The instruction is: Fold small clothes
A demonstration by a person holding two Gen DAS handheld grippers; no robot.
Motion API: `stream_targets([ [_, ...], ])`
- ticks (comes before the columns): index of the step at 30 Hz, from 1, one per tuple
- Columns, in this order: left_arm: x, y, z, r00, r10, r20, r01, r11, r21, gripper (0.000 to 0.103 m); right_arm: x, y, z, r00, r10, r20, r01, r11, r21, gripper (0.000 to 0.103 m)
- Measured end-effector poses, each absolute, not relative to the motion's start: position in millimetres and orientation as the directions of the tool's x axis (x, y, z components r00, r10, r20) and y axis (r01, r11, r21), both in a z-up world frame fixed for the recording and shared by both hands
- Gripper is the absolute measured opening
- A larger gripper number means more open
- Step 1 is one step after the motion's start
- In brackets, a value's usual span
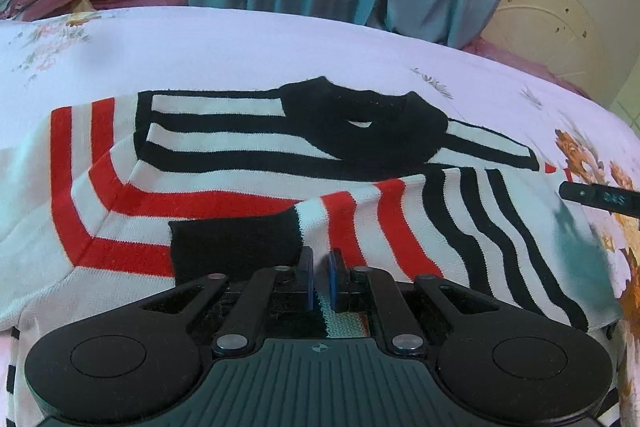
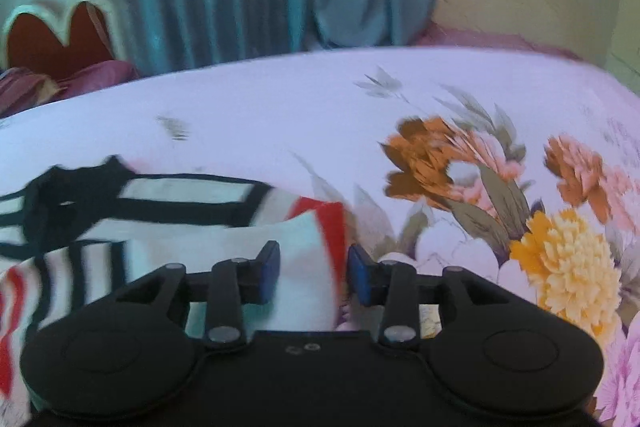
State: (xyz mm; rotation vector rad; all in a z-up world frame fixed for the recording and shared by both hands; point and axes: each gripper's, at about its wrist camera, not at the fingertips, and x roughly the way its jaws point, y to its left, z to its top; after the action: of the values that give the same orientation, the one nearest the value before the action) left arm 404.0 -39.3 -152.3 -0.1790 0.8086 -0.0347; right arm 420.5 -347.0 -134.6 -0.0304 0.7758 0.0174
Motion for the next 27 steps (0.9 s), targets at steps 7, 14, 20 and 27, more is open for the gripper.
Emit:
stream_targets([
  [7, 403.6, -41.9, -151.6, 0.690, -0.089, -0.719, -0.034, 0.987, -0.155, 0.007, 374.3, -312.2, -125.3, 0.728, 0.110, -0.677, -0.157, 0.988, -0.009, 0.036],
  [14, 404.5, -44.5, -150.9, 0.687, -0.080, -0.722, -0.022, 0.991, -0.131, 0.007, 344.4, -305.9, -147.1, 0.709, 0.081, -0.700, -0.214, 0.971, -0.105, 0.035],
  [20, 399.9, -47.5, -147.4, 0.683, -0.054, -0.729, -0.028, 0.995, -0.100, 0.008, 328.9, -299.0, -132.6, 0.722, 0.088, -0.687, -0.207, 0.974, -0.093, 0.036],
  [27, 385.0, -40.0, -139.3, 0.680, -0.017, -0.733, -0.073, 0.993, -0.091, 0.008, 321.7, -289.8, -141.3, 0.679, 0.087, -0.729, -0.217, 0.972, -0.086, 0.037],
])
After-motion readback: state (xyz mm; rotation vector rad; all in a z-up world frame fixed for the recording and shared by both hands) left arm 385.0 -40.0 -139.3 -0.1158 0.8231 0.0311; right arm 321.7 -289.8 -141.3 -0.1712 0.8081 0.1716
